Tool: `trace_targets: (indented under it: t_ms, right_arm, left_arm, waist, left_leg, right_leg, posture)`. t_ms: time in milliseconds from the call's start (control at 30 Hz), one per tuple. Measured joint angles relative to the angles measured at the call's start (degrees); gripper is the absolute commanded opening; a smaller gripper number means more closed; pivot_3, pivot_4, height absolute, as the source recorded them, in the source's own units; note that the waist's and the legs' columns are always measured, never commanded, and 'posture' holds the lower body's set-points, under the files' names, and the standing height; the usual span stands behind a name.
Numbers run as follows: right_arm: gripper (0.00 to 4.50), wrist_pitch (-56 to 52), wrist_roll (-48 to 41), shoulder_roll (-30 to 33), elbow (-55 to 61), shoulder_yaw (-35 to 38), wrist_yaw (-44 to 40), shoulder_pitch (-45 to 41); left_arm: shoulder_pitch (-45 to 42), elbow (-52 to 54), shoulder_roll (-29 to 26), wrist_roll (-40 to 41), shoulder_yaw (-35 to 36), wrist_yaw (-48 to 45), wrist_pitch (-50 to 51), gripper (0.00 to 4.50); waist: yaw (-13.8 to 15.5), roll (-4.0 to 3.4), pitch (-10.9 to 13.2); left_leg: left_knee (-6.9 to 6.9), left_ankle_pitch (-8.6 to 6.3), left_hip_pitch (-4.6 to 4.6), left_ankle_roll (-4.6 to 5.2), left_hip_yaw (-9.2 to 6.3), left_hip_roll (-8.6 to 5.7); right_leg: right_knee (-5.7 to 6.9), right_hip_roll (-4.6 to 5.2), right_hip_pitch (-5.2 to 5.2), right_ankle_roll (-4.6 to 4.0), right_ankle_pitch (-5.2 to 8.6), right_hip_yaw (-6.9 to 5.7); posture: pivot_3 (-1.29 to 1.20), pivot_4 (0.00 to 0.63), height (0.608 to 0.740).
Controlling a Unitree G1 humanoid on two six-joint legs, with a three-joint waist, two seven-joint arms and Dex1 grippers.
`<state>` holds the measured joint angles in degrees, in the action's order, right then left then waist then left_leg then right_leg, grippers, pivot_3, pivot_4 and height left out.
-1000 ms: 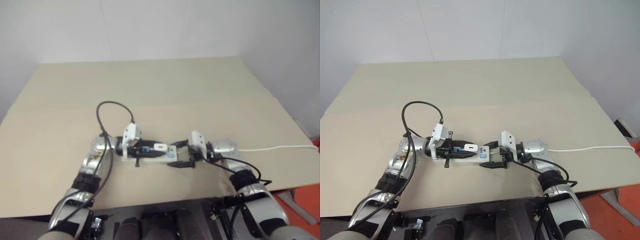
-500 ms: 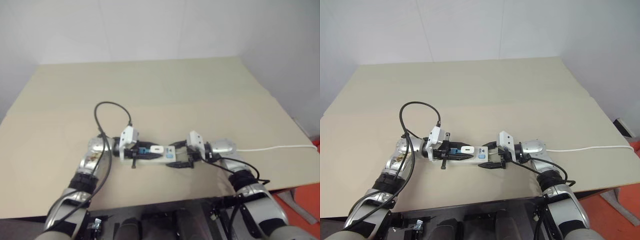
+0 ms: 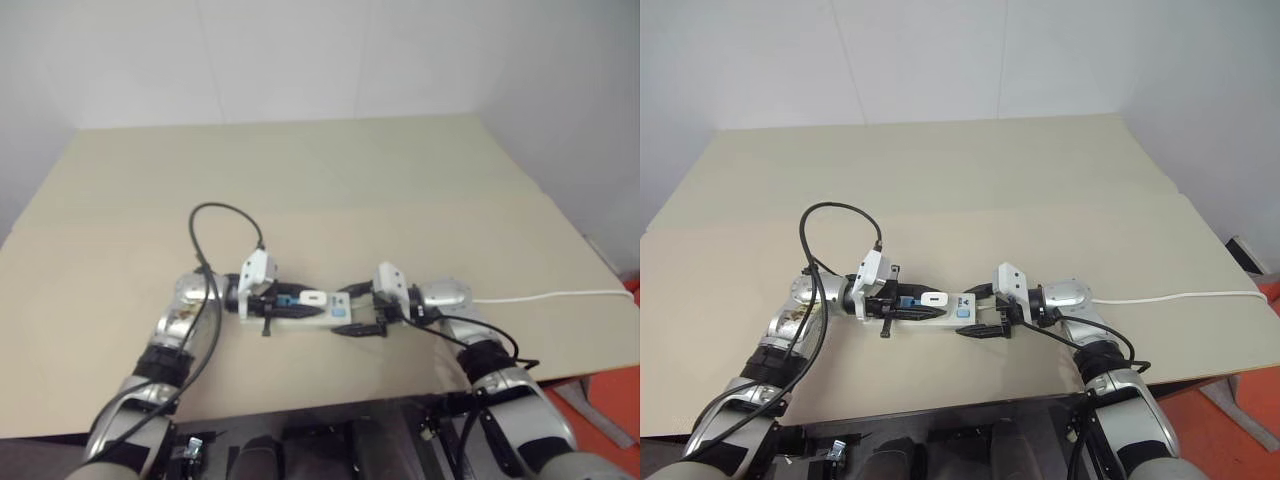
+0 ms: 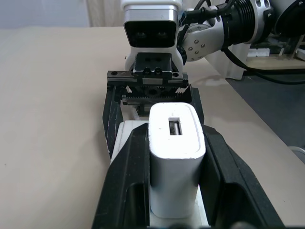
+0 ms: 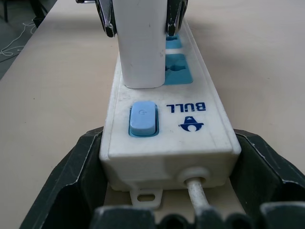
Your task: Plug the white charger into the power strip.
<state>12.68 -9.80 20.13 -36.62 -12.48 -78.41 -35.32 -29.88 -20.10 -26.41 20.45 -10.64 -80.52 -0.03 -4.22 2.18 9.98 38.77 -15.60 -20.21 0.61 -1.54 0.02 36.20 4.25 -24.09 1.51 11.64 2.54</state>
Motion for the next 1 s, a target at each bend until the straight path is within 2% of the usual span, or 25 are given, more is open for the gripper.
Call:
trace_targets:
  t_ms: [33, 100, 133, 233, 400, 633, 733, 767, 800, 1000]
  right_arm:
    - [3.43, 0.00, -0.01, 0.00, 0.04, -0.02, 0.00, 0.03]
    - [3.43, 0.00, -0.01, 0.00, 0.07, -0.03, 0.00, 0.05]
    - [3.43, 0.00, -0.02, 0.05, 0.13, -0.02, -0.16, 0.05]
    - [3.43, 0.00, -0.32, 0.92, 0.22, 0.17, -0.29, 0.51]
    - [3.43, -0.03, -0.34, 1.12, 0.17, 0.32, -0.27, 0.65]
    - [3.43, -0.03, -0.36, 1.12, 0.18, 0.33, -0.29, 0.67]
    - [3.43, -0.02, -0.36, 0.87, 0.24, 0.30, -0.27, 0.62]
    - [4.16, -0.01, -0.37, 0.80, 0.37, 0.26, -0.28, 0.61]
    - [4.42, -0.03, -0.11, 0.93, 0.34, 0.03, -0.39, 0.61]
    - [4.47, -0.10, -0.01, 2.28, 1.90, -0.02, -1.32, 0.98]
  left_arm:
    - [0.12, 0.28, -0.08, 0.00, -0.02, 0.08, 0.15, 1.01]
    - [0.32, 0.66, -0.16, 0.00, -0.02, 0.30, 0.40, 1.75]
    - [0.46, 0.46, -1.19, -1.12, -0.44, 0.42, 1.08, 1.95]
    - [1.27, -0.01, -3.71, -1.79, 0.88, 0.46, 1.25, 2.97]
    - [1.27, -0.12, -3.56, -2.27, 1.02, 0.36, 1.33, 4.48]
    - [1.19, 0.05, -3.37, -2.20, 1.96, 0.23, 1.71, 4.48]
    - [0.46, 0.98, -4.94, -1.96, 1.92, -0.86, 5.33, 4.48]
    - [-0.03, 1.72, -6.73, -1.78, 1.90, -1.82, 7.25, 4.50]
    - [-0.92, 2.29, -8.58, -1.39, 2.11, -2.71, 8.78, 4.50]
    - [-5.33, 6.06, -16.26, 1.73, 5.60, -7.68, 12.52, 4.50]
  waist:
    - [0.00, 0.00, 0.00]
    - [0.01, 0.00, 0.00]
    - [-0.05, -0.01, -0.01]
    - [0.42, -0.33, -0.20]
    - [0.74, -0.51, -0.30]
    - [0.75, -0.53, -0.32]
    - [0.57, -0.52, -0.31]
    - [0.39, -0.49, -0.29]
    - [0.37, -0.49, -0.28]
    - [0.55, -0.49, -0.21]
  left_leg:
    - [0.00, 0.00, 0.00, 0.00, 0.00, 0.00]
    - [0.00, 0.00, 0.00, 0.00, 0.00, 0.00]
    - [-0.01, 0.00, 0.01, 0.00, 0.01, 0.00]
    - [-0.03, -0.01, 0.01, 0.02, 0.02, -0.06]
    - [0.01, -0.01, 0.01, 0.02, 0.09, -0.10]
    - [0.00, -0.01, -0.01, 0.02, 0.09, -0.10]
    - [0.00, -0.01, -0.07, 0.02, 0.10, -0.09]
    - [0.00, -0.01, -0.13, 0.02, 0.09, -0.08]
    - [-0.01, -0.01, -0.17, 0.02, 0.08, -0.08]
    - [-0.01, -0.02, -0.29, 0.03, 0.05, -0.10]
  right_leg:
    - [0.00, 0.00, 0.00, 0.00, 0.00, 0.00]
    - [-0.01, 0.00, 0.00, 0.00, 0.00, 0.00]
    - [0.00, 0.00, -0.01, 0.00, 0.00, 0.01]
    - [-0.04, 0.08, 0.06, 0.01, 0.01, -0.04]
    - [-0.09, 0.11, 0.12, 0.05, 0.01, -0.03]
    - [-0.10, 0.10, 0.11, 0.04, 0.00, -0.04]
    - [-0.09, 0.08, 0.04, 0.05, 0.00, -0.04]
    - [-0.08, 0.05, -0.04, 0.04, 0.00, -0.04]
    - [-0.09, 0.04, -0.07, 0.04, 0.01, -0.06]
    - [-0.18, 0.12, -0.13, 0.06, 0.02, -0.10]
  posture:
    - [0.00, 0.150, 0.740]
    - [0.00, 0.150, 0.740]
    - [0.00, 0.150, 0.740]
    - [0.00, 0.150, 0.740]
    - [0.00, 0.150, 0.740]
    - [0.00, 0.150, 0.740]
    - [0.00, 0.150, 0.740]
    - [0.00, 0.150, 0.740]
    - [0.00, 0.150, 0.740]
    - [0.00, 0.150, 0.740]
